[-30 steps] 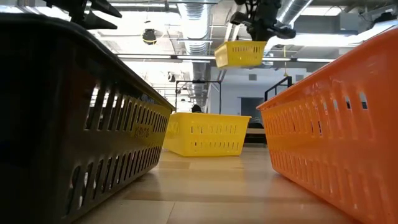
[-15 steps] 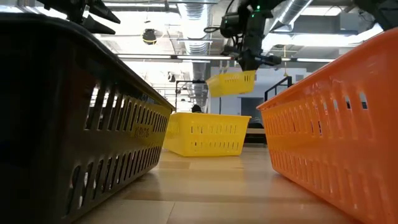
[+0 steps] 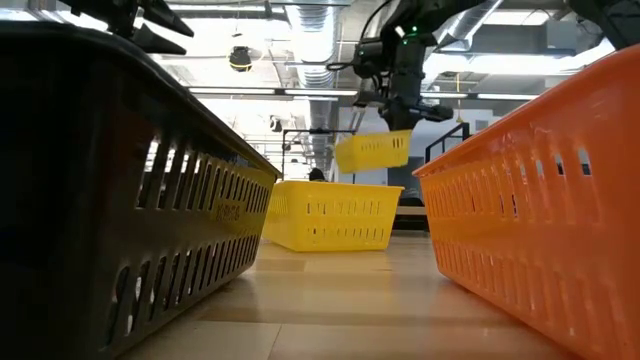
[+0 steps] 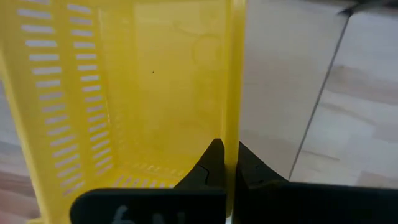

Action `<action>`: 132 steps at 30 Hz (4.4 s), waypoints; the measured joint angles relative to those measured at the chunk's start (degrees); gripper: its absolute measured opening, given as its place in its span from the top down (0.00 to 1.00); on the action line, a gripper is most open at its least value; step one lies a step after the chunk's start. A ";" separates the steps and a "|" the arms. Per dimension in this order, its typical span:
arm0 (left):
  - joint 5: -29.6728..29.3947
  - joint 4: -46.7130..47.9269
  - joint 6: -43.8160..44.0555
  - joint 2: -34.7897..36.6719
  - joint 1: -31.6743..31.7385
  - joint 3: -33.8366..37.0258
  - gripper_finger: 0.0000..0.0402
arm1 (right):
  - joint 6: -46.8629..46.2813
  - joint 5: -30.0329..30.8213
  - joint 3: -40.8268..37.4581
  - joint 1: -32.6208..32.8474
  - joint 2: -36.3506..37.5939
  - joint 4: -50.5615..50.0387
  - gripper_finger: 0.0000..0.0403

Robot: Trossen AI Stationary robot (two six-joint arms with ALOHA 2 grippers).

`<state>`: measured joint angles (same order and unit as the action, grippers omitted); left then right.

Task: Stack baskets on shelf by color
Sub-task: Put the top right yellow basket on the shelf

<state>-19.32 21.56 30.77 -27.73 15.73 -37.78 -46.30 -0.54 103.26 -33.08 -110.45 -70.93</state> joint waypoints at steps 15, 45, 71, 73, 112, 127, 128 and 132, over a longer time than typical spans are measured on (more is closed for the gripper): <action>1.04 0.06 -0.13 0.00 0.00 0.00 0.61 | -3.46 -0.85 -7.60 -0.07 0.17 6.75 0.99; 2.37 0.03 -0.11 0.01 0.00 0.00 0.61 | -3.63 -2.71 -7.61 4.67 -0.61 16.34 0.99; 2.00 0.02 0.37 0.00 0.00 0.00 0.61 | 0.75 -4.51 -16.78 -4.51 -0.31 12.12 0.99; 2.00 0.01 0.37 0.02 0.00 0.00 0.61 | 1.67 -4.19 -16.78 -5.05 -0.09 10.93 0.99; 2.09 0.02 0.37 0.01 0.00 0.00 0.61 | 3.09 0.27 -16.96 -4.62 0.00 5.24 0.91; 2.08 0.02 0.54 0.01 0.00 0.00 0.61 | 4.87 4.89 -13.25 -2.84 -0.25 4.74 0.61; 2.11 0.02 0.54 0.02 0.00 0.00 0.61 | 4.91 4.91 -12.47 -2.83 -0.22 4.64 0.60; 2.11 0.00 0.57 0.02 0.00 0.00 0.61 | 6.58 4.99 -9.06 -2.52 -0.18 5.17 0.56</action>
<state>-17.21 21.56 31.33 -27.70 15.73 -37.78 -39.72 4.45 94.20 -35.60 -110.63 -65.76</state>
